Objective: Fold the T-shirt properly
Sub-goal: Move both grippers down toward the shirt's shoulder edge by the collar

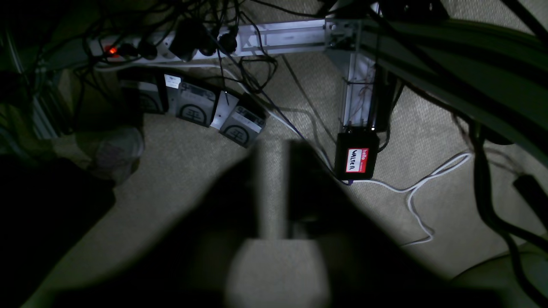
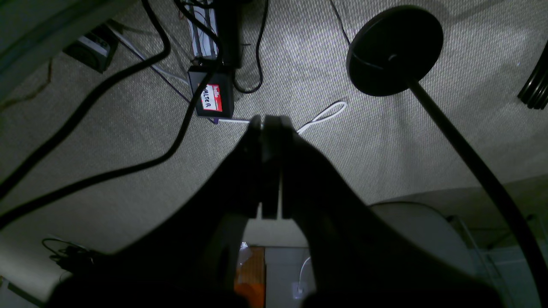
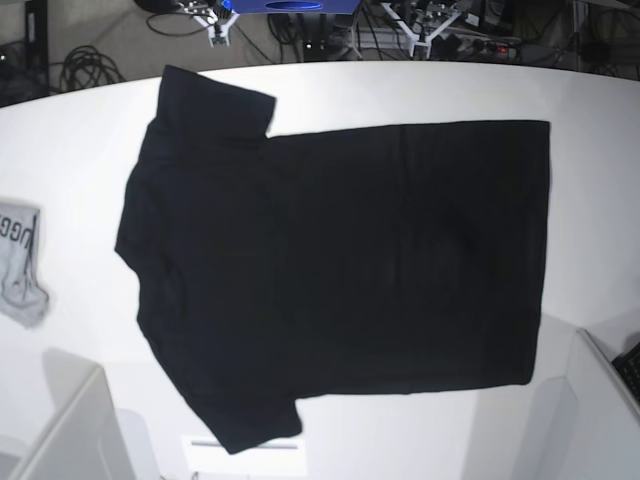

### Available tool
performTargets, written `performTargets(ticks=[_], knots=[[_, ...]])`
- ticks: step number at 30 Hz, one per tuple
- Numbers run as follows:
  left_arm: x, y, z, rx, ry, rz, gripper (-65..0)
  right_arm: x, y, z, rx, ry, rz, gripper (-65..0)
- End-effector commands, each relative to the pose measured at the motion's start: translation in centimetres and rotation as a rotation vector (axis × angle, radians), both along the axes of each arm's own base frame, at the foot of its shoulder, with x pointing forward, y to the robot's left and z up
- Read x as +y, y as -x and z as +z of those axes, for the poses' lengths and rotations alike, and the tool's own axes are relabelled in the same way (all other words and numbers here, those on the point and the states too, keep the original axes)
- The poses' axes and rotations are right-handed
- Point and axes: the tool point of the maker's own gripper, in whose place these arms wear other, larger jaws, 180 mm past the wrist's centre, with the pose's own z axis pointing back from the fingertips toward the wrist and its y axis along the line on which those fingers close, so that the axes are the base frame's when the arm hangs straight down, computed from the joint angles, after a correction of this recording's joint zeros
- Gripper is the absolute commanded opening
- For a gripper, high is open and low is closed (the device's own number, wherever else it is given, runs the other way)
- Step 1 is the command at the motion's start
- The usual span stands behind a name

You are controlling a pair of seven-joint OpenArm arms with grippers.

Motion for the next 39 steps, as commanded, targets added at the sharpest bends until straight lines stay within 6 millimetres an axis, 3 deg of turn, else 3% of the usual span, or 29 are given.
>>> performTargets(ticks=[1,14,20,28,36,39], knots=[[0.3,0.2,0.0,0.002,-0.008,0.001,-65.0,-0.6,0.4,0.0,0.008,0.015,0.001,-65.0],[0.2,1.4,0.1,0.011,-0.008,0.0,-65.0,-2.3,-0.1,0.1,-0.005,0.039,0.003,-65.0],[-0.1,1.2,0.7,-0.121,0.004,-0.033,-65.0,-2.4,0.3,0.1,0.001,0.04,0.004,-65.0],[-0.1,3.5,0.9,-0.102,0.004,-0.035,-65.0,-2.3,0.6,0.5,-0.069,0.038,0.001,-65.0],[-0.2,5.9,1.7,-0.137,0.011,-0.04,-65.0,-2.1,2.6,2.0,-0.132,0.033,0.006,-65.0],[1.2,7.0,2.3,-0.162,-0.007,-0.054,-65.0,-2.0,2.9,2.9,-0.164,0.031,0.008,-65.0]])
